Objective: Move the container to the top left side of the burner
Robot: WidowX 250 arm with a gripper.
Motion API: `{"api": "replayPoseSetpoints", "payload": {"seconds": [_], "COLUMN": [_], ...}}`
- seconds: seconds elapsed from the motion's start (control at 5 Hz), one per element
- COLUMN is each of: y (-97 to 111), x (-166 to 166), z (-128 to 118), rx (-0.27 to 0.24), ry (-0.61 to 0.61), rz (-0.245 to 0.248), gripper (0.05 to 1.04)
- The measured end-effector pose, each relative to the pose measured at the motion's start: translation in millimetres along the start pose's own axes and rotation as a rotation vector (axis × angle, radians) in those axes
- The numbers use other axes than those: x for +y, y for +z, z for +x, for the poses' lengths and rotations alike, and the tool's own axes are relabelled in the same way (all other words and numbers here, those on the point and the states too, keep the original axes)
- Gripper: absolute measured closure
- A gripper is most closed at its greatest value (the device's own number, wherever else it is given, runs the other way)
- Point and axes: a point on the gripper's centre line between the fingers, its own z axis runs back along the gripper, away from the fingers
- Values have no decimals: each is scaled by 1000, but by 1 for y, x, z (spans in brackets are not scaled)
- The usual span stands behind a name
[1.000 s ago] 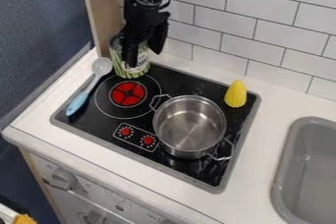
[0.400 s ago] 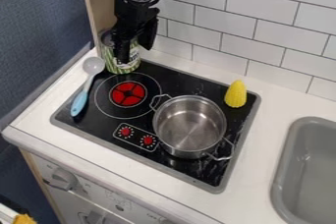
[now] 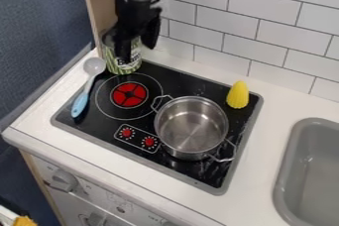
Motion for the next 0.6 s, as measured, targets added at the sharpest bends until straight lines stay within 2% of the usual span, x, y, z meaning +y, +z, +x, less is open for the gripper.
{"api": "replayPoseSetpoints", "payload": {"seconds": [0.2, 0.4, 0.6], "y": [26, 44, 45], "x": [-3, -1, -1], "z": [-13, -12, -12], "rx": [15, 10, 9], "ry": [-25, -36, -40], "rz": [-71, -112, -113], "gripper": [83, 83, 83]}}
